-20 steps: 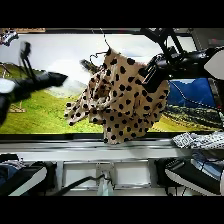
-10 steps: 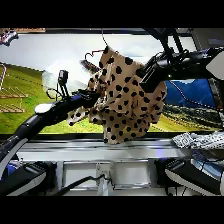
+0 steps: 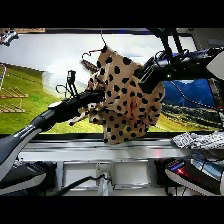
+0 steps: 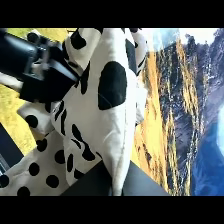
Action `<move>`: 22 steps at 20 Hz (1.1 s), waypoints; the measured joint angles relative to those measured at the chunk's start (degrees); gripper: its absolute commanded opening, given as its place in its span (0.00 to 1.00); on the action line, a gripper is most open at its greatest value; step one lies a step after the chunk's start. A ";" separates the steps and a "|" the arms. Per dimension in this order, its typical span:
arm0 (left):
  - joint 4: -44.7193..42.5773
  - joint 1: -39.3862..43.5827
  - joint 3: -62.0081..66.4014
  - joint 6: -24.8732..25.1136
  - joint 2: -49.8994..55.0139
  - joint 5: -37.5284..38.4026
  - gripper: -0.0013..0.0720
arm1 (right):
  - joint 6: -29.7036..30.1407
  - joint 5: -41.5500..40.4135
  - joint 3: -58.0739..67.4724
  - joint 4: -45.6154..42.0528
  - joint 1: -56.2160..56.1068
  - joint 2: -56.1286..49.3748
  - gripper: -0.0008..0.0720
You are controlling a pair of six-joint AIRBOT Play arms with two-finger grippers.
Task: Fold the clothes and pants, and hang the long-sleeved shirts on hangers.
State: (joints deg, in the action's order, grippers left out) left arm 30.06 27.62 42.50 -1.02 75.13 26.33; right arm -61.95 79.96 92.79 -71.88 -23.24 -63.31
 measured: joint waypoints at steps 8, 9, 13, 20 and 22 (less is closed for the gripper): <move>-0.63 -4.68 5.33 0.37 4.87 1.20 0.03 | -0.13 1.31 0.00 1.01 0.00 0.04 0.04; -0.98 -5.68 5.44 0.35 4.96 1.27 0.03 | -0.13 1.49 0.02 1.03 0.00 0.07 0.04; -3.23 -8.70 5.64 0.17 5.07 1.75 0.03 | -0.09 1.66 0.00 0.92 0.00 0.07 0.03; -7.48 -13.77 6.34 4.57 5.33 2.38 0.03 | 0.04 1.66 0.00 1.53 0.00 0.07 0.03; -7.78 -15.41 7.13 5.97 5.35 3.06 0.03 | 0.04 1.70 0.00 2.67 0.00 0.07 0.03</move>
State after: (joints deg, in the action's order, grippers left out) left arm 22.28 12.21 49.63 4.95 80.49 29.39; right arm -61.91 81.67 92.79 -69.21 -23.24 -63.24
